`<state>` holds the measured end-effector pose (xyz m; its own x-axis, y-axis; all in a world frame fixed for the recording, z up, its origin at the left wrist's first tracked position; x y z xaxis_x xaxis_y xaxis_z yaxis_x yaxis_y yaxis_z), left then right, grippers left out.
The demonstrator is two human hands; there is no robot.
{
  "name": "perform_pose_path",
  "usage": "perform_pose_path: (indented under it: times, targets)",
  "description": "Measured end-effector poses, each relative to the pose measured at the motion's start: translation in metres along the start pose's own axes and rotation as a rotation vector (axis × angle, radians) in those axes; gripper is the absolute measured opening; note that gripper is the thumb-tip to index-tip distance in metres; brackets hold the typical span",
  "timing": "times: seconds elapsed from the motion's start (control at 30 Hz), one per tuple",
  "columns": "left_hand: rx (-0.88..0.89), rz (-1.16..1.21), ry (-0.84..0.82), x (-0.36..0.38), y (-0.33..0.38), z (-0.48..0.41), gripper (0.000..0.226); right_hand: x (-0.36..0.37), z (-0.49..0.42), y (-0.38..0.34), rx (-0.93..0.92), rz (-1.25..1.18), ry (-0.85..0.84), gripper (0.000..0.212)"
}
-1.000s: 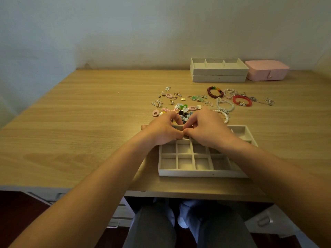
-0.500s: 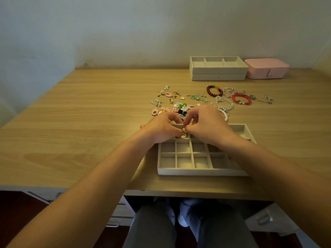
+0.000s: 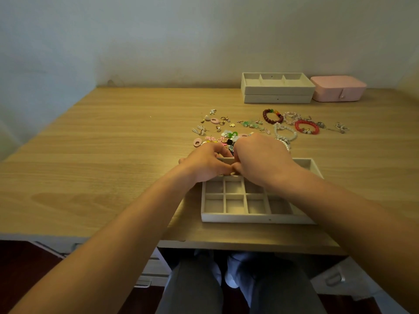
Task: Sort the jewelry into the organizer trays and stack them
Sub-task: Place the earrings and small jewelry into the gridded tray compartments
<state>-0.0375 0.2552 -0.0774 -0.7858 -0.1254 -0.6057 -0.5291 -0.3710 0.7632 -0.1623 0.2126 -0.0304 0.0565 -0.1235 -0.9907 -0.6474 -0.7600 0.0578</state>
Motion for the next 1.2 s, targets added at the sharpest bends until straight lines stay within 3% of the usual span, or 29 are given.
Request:
perform_pose_path:
  times: [0.1, 0.17, 0.27, 0.33, 0.43, 0.77, 1.1, 1.2]
  targets:
    - [0.025, 0.021, 0.004, -0.002, 0.000, 0.000, 0.053, 0.000, -0.003, -0.007, -0.019, 0.048, 0.001, 0.012]
    - [0.026, 0.025, -0.006, -0.003, 0.001, 0.001, 0.039, -0.001, -0.006, -0.007, -0.022, 0.049, -0.013, 0.006]
    - [0.022, 0.029, -0.010, -0.004, 0.001, 0.002, 0.030, 0.000, -0.011, -0.003, -0.010, 0.010, -0.064, 0.034]
    - [0.026, 0.024, -0.009, -0.004, 0.003, 0.004, 0.032, 0.002, -0.014, -0.002, -0.002, -0.026, -0.074, 0.039]
    - [0.009, 0.004, 0.002, -0.006, 0.002, 0.005, 0.031, 0.006, -0.016, 0.004, 0.020, -0.143, -0.075, 0.018]
    - [0.050, 0.004, 0.003, -0.009, -0.002, 0.001, 0.021, 0.023, -0.011, 0.029, -0.008, -0.530, -0.016, 0.011]
    - [0.025, 0.016, -0.004, -0.007, -0.001, 0.000, 0.024, 0.027, -0.005, 0.022, 0.031, -0.351, 0.082, 0.009]
    - [0.047, 0.032, -0.030, -0.007, 0.002, 0.002, 0.020, 0.027, -0.006, 0.022, 0.072, -0.398, 0.069, 0.004]
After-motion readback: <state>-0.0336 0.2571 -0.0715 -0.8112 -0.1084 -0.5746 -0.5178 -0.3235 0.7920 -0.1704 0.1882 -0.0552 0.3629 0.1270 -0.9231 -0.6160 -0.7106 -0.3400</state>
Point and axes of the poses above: each hand's wrist, its own z-axis away from the middle knuckle, its own x-axis out of the palm, y = z × x, the point moved 2 cm from there along -z, towards the middle knuckle, and after that the axes turned 3 degrees about -y, right-handed, at the moved point
